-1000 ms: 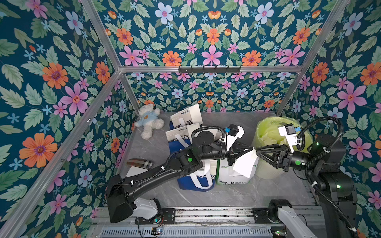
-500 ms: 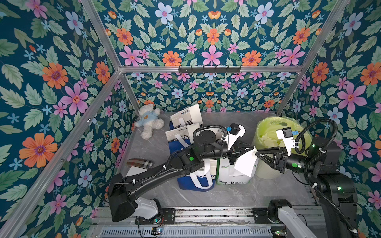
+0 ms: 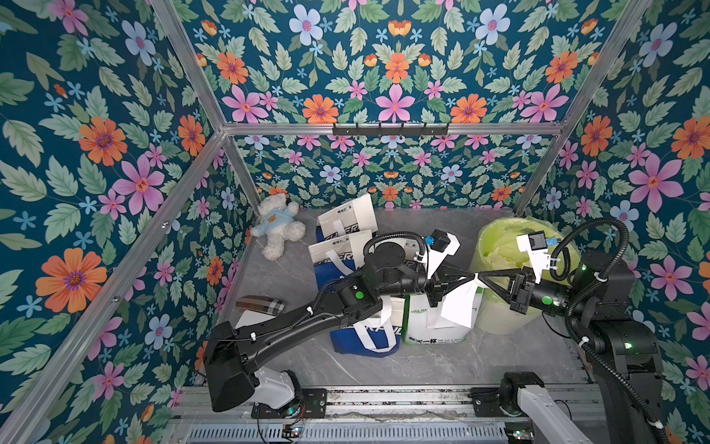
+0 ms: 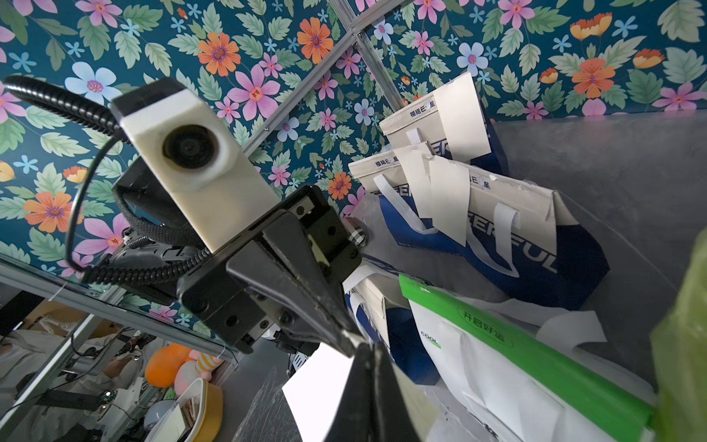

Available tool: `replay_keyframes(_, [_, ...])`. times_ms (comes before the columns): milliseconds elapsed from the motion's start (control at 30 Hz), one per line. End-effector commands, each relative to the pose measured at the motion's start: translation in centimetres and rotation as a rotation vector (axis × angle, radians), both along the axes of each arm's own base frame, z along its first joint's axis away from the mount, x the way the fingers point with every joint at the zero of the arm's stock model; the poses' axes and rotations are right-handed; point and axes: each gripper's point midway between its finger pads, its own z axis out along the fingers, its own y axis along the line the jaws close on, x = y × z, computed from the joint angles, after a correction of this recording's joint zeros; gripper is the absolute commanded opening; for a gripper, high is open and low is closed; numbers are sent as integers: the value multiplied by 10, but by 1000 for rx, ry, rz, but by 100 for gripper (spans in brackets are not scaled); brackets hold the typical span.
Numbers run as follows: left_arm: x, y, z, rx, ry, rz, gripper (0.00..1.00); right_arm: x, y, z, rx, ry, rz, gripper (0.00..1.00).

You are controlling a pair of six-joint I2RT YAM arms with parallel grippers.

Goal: Shred takeout receipts and throw away
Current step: Shred the takeout receipt.

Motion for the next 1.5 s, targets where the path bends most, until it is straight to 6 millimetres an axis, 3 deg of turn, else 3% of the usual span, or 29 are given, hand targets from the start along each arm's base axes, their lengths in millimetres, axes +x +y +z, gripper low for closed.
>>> replay_keyframes(0, [-4,1,15,-50,-31,-24,0,6,-4,-4,-2,24,-38,5])
replay_keyframes(133, [-5,-2,12,-43,-24,-30,0,6,-4,-2,-1,14,-40,17])
replay_keyframes(567, [-4,0,13,-45,-29,-22,0,-4,5,1,43,14,38,24])
replay_keyframes(700, [-5,0,15,-57,-32,-27,0,-3,4,-4,44,29,33,16])
replay_keyframes(833, [-7,0,18,-73,-36,-36,0,4,4,-4,70,60,18,0])
replay_keyframes(1067, [-14,9,22,-145,-174,3,0,19,-3,-17,63,182,-67,0])
replay_keyframes(1233, [-33,12,22,-199,-356,-5,0,20,-6,-22,56,240,-101,0])
replay_keyframes(1467, [-36,11,28,-244,-396,8,0,24,-12,-35,27,280,-149,0])
